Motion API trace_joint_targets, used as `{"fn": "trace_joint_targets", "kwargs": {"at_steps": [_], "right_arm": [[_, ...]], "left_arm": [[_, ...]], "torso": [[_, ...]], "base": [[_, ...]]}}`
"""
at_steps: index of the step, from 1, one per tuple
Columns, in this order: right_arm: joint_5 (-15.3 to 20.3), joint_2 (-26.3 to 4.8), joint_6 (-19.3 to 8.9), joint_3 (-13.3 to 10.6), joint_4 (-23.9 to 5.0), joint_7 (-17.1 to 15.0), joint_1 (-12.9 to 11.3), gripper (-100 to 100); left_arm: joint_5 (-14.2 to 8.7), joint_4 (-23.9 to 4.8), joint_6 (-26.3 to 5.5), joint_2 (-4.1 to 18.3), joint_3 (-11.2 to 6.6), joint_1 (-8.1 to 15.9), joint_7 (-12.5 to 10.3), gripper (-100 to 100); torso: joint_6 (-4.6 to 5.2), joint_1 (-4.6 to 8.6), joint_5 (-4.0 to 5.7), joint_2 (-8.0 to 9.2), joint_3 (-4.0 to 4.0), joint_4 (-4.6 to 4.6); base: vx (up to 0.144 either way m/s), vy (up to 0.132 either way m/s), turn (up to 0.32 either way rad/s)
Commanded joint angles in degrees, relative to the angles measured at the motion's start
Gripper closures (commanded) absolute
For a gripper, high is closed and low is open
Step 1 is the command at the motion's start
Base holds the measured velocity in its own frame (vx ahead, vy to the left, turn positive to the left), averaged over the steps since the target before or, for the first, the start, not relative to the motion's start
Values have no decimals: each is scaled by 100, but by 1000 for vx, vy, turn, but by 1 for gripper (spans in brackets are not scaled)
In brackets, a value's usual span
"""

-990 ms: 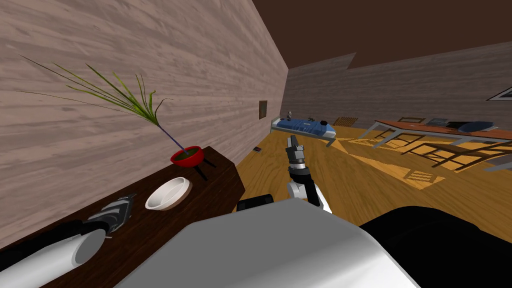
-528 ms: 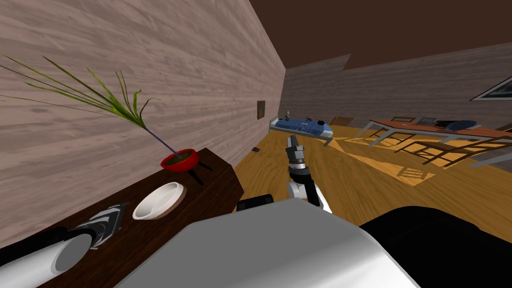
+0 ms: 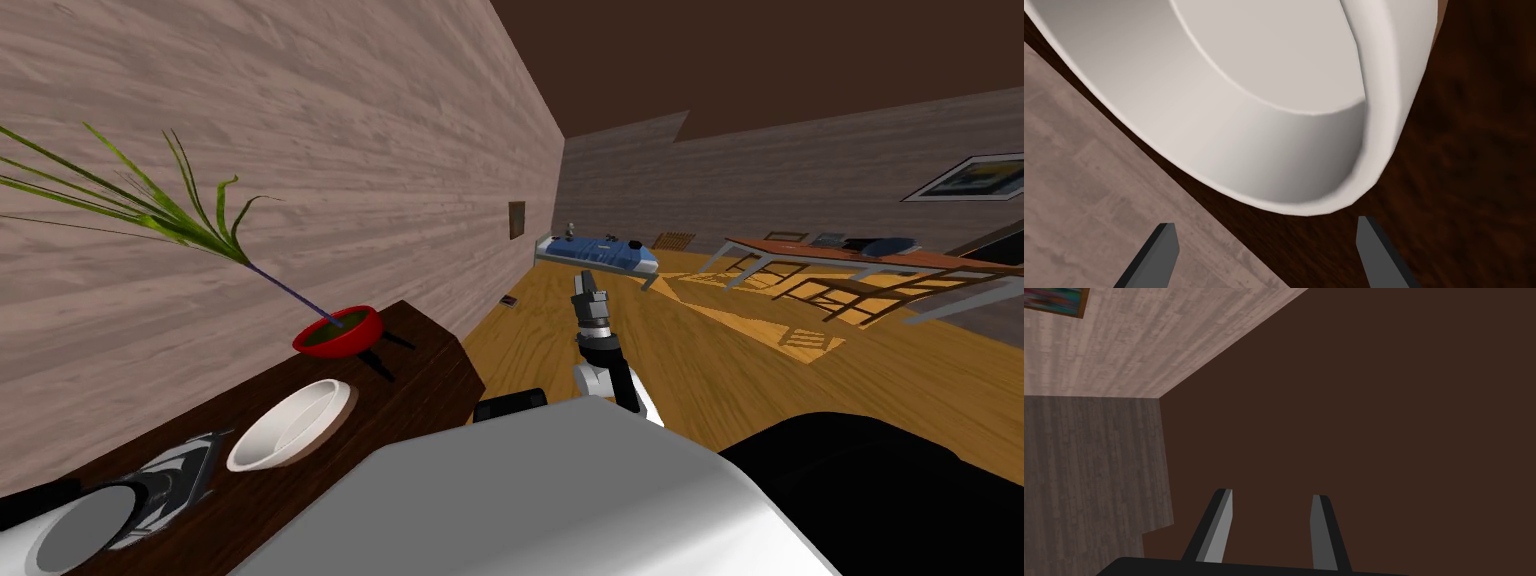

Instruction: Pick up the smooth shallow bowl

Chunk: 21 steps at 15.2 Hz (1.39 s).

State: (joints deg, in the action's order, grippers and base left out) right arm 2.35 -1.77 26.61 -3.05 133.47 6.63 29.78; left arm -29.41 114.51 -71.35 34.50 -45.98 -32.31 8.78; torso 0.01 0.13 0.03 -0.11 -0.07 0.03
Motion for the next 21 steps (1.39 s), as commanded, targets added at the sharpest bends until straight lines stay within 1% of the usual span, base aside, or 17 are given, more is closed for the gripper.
{"fn": "trace_joint_targets", "kwargs": {"at_steps": [1,2,3,5,6,7,9,10,12,13,15,16,18,19,20,21], "right_arm": [[0,0,0,0,0,0,0,0],[0,0,0,0,0,0,0,0],[0,0,0,0,0,0,0,0],[0,0,0,0,0,0,0,0],[0,0,0,0,0,0,0,0],[0,0,0,0,0,0,0,0],[0,0,0,0,0,0,0,0],[0,0,0,0,0,0,0,0],[0,0,0,0,0,0,0,0],[0,0,0,0,0,0,0,0],[0,0,0,0,0,0,0,0],[0,0,0,0,0,0,0,0],[0,0,0,0,0,0,0,0],[0,0,0,0,0,0,0,0],[0,0,0,0,0,0,0,0],[0,0,0,0,0,0,0,0]], "left_arm": [[-93,-58,-286,39,-107,1,30,-100],[-93,-58,-388,39,-107,1,30,-100],[-219,-119,-538,76,-257,-11,67,-100],[-219,-119,-772,76,-257,-11,67,-100],[-219,-119,-776,76,-257,-11,67,-100],[-340,-176,-981,108,-399,-24,101,-100],[-340,-176,-1151,108,-399,-24,101,-100],[-453,-230,-1308,137,-533,-35,134,-100],[-453,-230,-1511,137,-533,-35,134,-100],[-560,-280,-1646,162,-658,-46,166,-100],[-560,-280,-1855,162,-658,-46,166,-100],[-659,-326,-1994,183,-774,-57,194,-100],[-659,-326,-2181,183,-774,-57,194,-100],[-749,-368,-2349,202,-879,-66,221,-100],[-749,-368,-2463,202,-879,-66,221,-100],[-749,-368,-2487,202,-879,-66,221,-100]], "torso": [[0,0,0,0,0,0],[0,2,0,-2,-1,1],[-1,2,1,-2,-1,1],[0,4,1,-5,-3,1],[-2,2,1,-3,-2,1],[-2,-1,0,2,1,0],[0,-1,0,-2,-1,0],[-2,-1,0,0,0,0],[-1,5,1,-4,-2,1],[-2,2,1,-1,-1,1],[-1,1,0,-2,-1,1],[-2,-1,0,0,0,0],[-1,0,0,-2,-1,1],[-2,-1,0,0,0,0],[-1,0,0,0,0,0],[-1,1,0,0,0,0]], "base": [[49,-29,-99],[40,-22,-33],[49,-29,-79],[47,-26,-55],[21,-9,3],[35,-14,-80],[40,-16,-57],[48,-34,-78],[43,-24,-47],[41,-20,-73],[39,-15,-44],[41,-17,-67],[40,-14,-46],[38,-15,-52],[39,-19,-63],[27,-14,-22]]}}
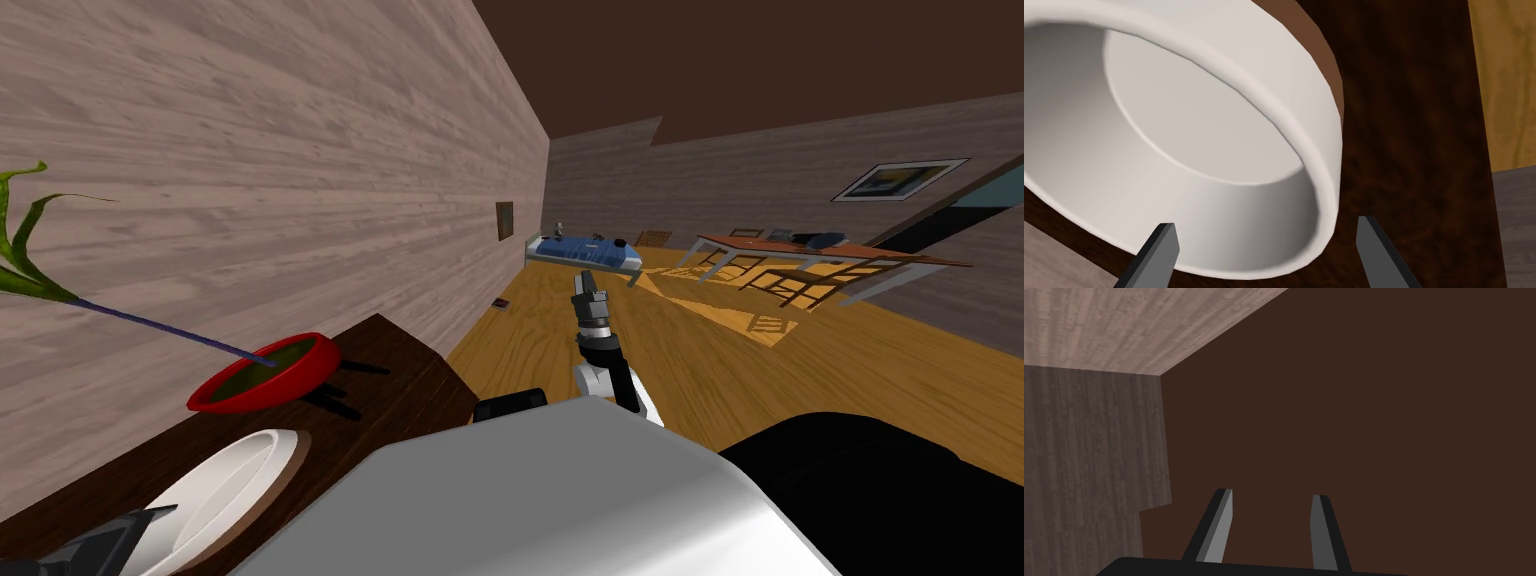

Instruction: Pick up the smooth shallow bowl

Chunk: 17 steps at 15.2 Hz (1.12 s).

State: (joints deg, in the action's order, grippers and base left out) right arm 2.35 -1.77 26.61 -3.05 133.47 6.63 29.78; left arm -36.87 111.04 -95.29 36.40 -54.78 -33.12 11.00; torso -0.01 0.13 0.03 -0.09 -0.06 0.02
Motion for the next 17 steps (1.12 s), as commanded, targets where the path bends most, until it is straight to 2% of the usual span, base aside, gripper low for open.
{"fn": "trace_joint_targets", "kwargs": {"at_steps": [1,3,4,6,12,14,15,16,17], "right_arm": [[0,0,0,0,0,0,0,0],[0,0,0,0,0,0,0,0],[0,0,0,0,0,0,0,0],[0,0,0,0,0,0,0,0],[0,0,0,0,0,0,0,0],[0,0,0,0,0,0,0,0],[0,0,0,0,0,0,0,0],[0,0,0,0,0,0,0,0],[0,0,0,0,0,0,0,0]], "left_arm": [[-84,-57,-286,26,-94,7,23,-100],[-84,-57,-378,26,-94,7,23,-100],[-155,-90,-587,39,-177,-1,44,-100],[-215,-117,-785,49,-247,-7,62,-100],[-327,-167,-1420,66,-376,-19,96,-100],[-339,-172,-1504,67,-390,-20,99,-100],[-325,-171,-1412,68,-374,-16,94,-100],[-243,-326,-1258,35,-256,18,111,-100],[-221,-363,-1214,26,-225,26,115,-100]], "torso": [[0,0,0,0,0,0],[0,0,0,0,0,0],[0,-1,0,2,1,0],[1,-1,0,0,0,0],[0,-1,-1,3,2,-1],[0,-3,-1,5,3,-1],[0,-4,-1,7,4,-2],[0,-5,-1,9,5,-2],[0,-6,-2,14,8,-3]], "base": [[30,-15,-54],[29,-13,-36],[32,-11,-39],[38,-14,-54],[30,-10,-34],[15,-5,-16],[8,-2,-4],[-8,3,-19],[-20,4,-28]]}}
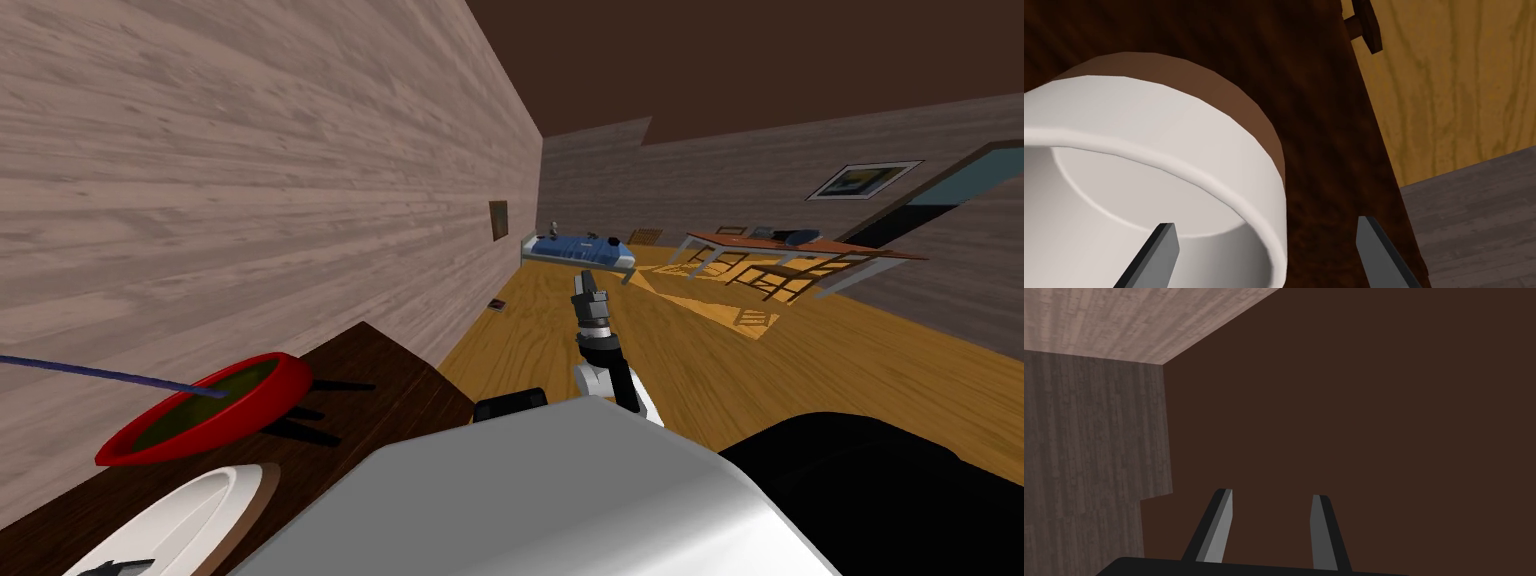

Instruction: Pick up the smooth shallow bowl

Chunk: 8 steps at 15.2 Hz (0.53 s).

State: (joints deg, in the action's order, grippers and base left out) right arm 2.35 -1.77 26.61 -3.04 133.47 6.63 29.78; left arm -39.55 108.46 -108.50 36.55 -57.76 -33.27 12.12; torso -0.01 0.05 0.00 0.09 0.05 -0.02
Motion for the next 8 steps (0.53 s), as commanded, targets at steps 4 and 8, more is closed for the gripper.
{"fn": "trace_joint_targets", "kwargs": {"at_steps": [4,8], "right_arm": [[0,0,0,0,0,0,0,0],[0,0,0,0,0,0,0,0]], "left_arm": [[100,-212,218,-11,149,60,19,-100],[107,-227,243,-12,168,62,28,100]], "torso": [[0,-2,0,8,5,-2],[-2,-3,0,-3,0,-2]], "base": [[-26,5,-17],[-2,0,-4]]}}
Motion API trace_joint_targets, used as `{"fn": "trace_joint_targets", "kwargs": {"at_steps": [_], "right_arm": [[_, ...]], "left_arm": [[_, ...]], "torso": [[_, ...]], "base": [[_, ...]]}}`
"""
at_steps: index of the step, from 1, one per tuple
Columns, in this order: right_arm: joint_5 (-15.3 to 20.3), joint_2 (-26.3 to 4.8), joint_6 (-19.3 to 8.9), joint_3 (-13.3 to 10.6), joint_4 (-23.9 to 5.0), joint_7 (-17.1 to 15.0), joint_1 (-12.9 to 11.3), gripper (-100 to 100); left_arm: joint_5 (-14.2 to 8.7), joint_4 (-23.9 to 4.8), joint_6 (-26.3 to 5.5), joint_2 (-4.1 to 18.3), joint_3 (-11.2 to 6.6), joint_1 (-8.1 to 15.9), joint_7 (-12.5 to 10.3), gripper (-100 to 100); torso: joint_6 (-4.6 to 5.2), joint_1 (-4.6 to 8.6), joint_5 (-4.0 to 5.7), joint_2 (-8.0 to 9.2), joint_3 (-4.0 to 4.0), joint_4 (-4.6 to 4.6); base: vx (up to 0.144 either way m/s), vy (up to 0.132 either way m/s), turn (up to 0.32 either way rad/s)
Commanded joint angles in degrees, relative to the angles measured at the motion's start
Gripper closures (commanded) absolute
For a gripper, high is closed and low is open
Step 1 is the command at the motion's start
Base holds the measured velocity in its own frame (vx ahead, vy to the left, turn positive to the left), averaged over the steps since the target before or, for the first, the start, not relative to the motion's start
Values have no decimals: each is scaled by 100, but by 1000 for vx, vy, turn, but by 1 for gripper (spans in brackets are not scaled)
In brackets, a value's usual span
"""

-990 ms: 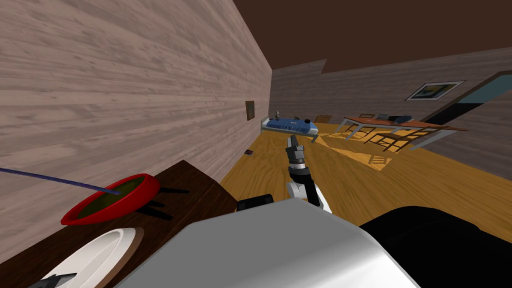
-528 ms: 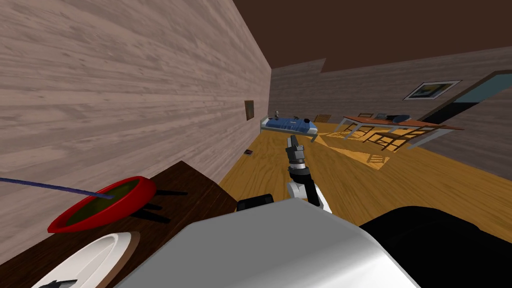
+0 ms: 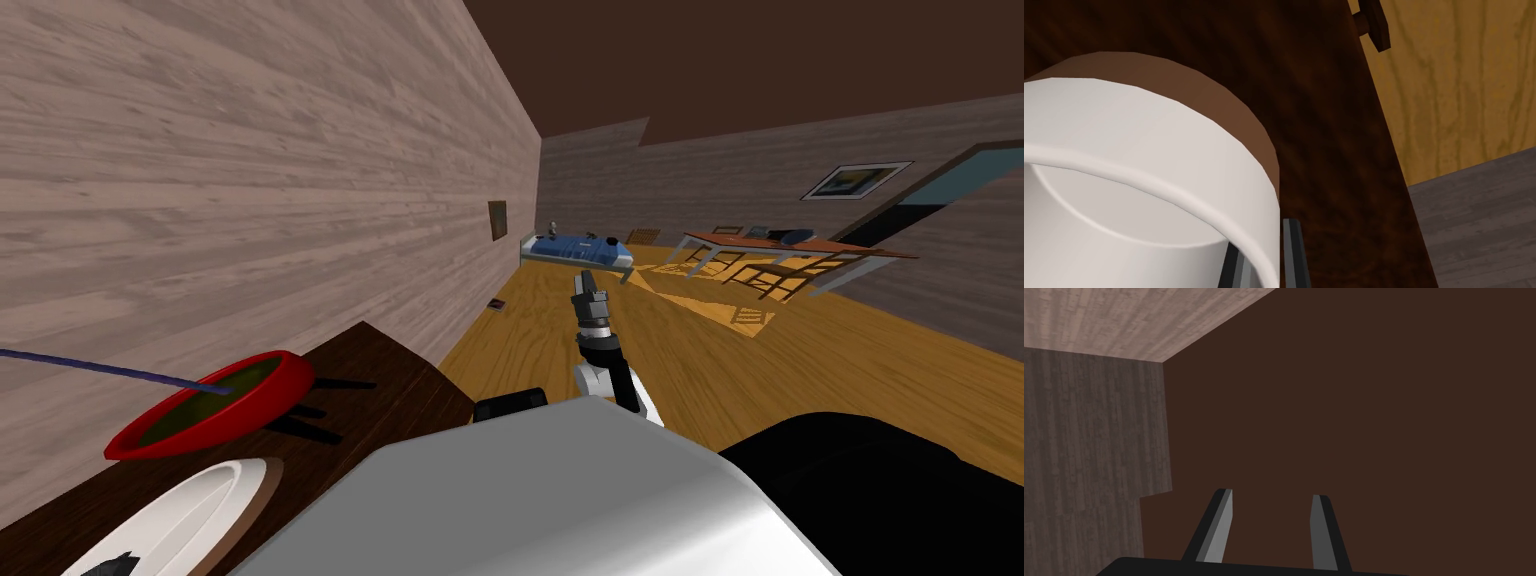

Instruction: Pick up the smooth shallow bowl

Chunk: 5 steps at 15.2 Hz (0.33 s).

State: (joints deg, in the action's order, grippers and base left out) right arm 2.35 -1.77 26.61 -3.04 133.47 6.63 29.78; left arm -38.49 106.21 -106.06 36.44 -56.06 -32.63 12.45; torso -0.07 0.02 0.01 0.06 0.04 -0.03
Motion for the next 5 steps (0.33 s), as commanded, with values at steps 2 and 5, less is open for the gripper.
{"fn": "trace_joint_targets", "kwargs": {"at_steps": [2,5], "right_arm": [[0,0,0,0,0,0,0,0],[0,0,0,0,0,0,1,0]], "left_arm": [[-81,157,-181,31,-128,-31,-34,100],[-100,169,-215,59,-147,-26,-39,100]], "torso": [[-1,0,1,0,0,0],[-1,10,10,-11,-5,1]], "base": [[8,-2,22],[33,-4,30]]}}
